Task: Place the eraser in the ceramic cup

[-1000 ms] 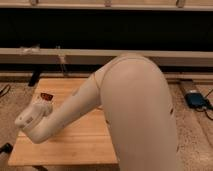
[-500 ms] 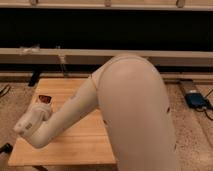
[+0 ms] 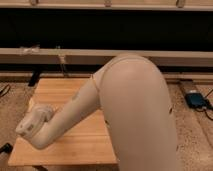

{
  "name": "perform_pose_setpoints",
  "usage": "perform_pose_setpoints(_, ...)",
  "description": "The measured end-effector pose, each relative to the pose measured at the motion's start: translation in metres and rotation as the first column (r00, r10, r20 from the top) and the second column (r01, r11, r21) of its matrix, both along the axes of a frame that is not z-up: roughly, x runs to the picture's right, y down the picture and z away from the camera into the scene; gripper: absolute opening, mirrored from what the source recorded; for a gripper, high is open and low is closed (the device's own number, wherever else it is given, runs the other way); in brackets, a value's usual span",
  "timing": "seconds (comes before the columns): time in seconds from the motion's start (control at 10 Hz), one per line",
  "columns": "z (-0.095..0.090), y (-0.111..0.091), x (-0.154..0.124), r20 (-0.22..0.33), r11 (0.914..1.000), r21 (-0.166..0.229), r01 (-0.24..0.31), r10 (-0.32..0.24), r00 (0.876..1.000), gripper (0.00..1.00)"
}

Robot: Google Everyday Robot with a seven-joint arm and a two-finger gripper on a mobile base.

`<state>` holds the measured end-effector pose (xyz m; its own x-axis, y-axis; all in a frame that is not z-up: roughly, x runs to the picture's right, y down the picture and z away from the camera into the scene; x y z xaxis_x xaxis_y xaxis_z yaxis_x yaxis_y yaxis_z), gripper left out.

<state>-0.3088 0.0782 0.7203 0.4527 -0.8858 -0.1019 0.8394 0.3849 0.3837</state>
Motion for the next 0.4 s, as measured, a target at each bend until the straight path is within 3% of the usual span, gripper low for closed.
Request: perform_pose_setpoints(0.4, -0.0007, 0.0008, -0.0014, 0.003, 1.0, -0.001, 0.002, -0.002, 1.0, 0.77)
